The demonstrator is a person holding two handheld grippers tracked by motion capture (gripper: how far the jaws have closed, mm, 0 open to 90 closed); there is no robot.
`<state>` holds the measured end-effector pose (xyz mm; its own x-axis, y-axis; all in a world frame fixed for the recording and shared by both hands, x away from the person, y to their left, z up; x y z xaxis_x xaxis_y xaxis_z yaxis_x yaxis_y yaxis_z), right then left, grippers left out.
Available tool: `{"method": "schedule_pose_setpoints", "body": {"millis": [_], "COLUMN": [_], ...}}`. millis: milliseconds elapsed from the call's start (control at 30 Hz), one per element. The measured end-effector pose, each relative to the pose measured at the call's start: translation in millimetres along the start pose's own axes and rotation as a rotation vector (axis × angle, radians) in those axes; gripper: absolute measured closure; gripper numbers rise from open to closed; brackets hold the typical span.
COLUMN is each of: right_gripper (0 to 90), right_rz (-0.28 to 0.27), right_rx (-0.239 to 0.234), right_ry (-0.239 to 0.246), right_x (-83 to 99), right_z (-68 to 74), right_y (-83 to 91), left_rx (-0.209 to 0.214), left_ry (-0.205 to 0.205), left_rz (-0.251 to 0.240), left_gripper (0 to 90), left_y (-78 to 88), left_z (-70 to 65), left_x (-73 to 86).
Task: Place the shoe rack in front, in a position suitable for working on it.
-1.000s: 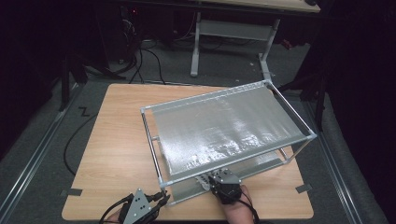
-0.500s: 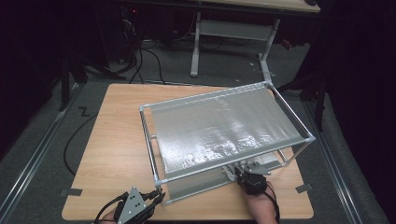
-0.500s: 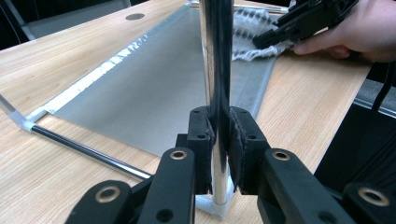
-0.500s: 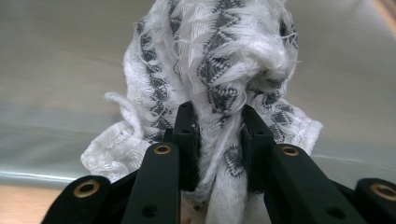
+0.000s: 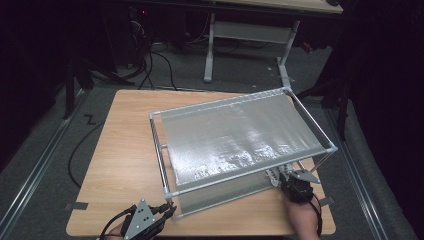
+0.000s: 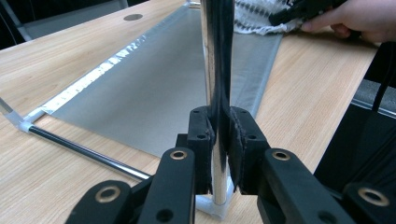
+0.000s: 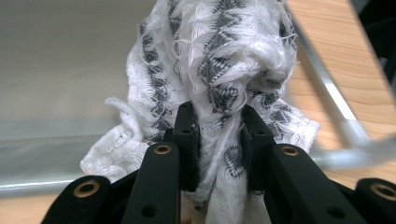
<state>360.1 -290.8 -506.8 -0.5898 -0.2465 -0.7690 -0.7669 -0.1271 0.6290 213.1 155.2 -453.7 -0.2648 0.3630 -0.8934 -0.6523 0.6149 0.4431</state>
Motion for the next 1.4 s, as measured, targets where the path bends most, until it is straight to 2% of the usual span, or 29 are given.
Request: {"method": "schedule_pose_setpoints", "body": {"millis": [133, 233, 300, 367, 433, 600, 667, 967, 1000, 1367, 1400], "right_gripper": [73.0, 73.6, 73.8, 73.8, 73.7, 70.3, 70.0, 69.5, 69.1, 68.9, 69.0], "right_rz": [0.002, 0.004, -0.003, 0.002, -0.001, 0.004, 0.000, 0.011, 0.007, 0.010, 0.006], "right_rx": [0.051, 0.079, 0.089, 0.098, 0.107, 0.109, 0.101, 0.105, 0.099, 0.060, 0.055], "right_ry": [-0.037, -0.072, -0.078, -0.084, -0.054, -0.071, -0.063, -0.083, -0.067, -0.040, -0.026], "right_x": [1.2, 2.0, 2.5, 2.1, 1.7, 1.6, 1.7, 0.5, 0.4, -1.0, -1.3], "right_z": [-20.5, -31.8, -38.3, -36.3, -36.4, -33.1, -33.1, -29.2, -29.4, -15.4, -15.1], "right_y": [-0.8, -1.2, -1.5, -1.5, -2.2, -3.0, -3.6, -3.9, -4.5, -5.7, -6.0], "left_rx": [0.000, -0.002, -0.001, -0.005, -0.004, -0.001, -0.005, -0.008, -0.006, -0.005, -0.005], "left_ry": [-0.002, -0.004, -0.003, -0.002, -0.001, -0.011, -0.016, -0.012, -0.010, -0.011, -0.008], "left_rz": [-0.001, 0.001, 0.000, 0.000, -0.001, -0.005, -0.004, -0.004, -0.004, -0.008, -0.008], "left_gripper": [79.5, 79.5, 79.5, 79.5, 79.6, 79.4, 79.2, 79.2, 79.3, 79.3, 79.4], "left_y": [0.0, 0.0, -0.1, -0.3, -0.4, -0.4, -0.5, -0.8, -0.8, -1.0, -1.1], "left_z": [0.0, -0.2, -0.2, 0.0, 0.2, 0.4, -0.1, -0.2, -0.1, 0.0, -0.1], "left_x": [0.1, -0.1, -0.1, -0.1, 0.1, 0.5, 0.4, 0.3, 0.4, 0.9, 0.9]}}
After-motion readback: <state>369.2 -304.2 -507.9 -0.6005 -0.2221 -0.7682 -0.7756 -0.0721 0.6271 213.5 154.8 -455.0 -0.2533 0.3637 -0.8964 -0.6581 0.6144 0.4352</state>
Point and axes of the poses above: each handheld gripper's, and its own axes: y roughly backward along the jaws, x roughly out of its underside, z roughly to its left, the point moved 1 cm from there along -y, roughly forward along the jaws, and after that the axes turned 1 degree about z, right-handed, at the moved point
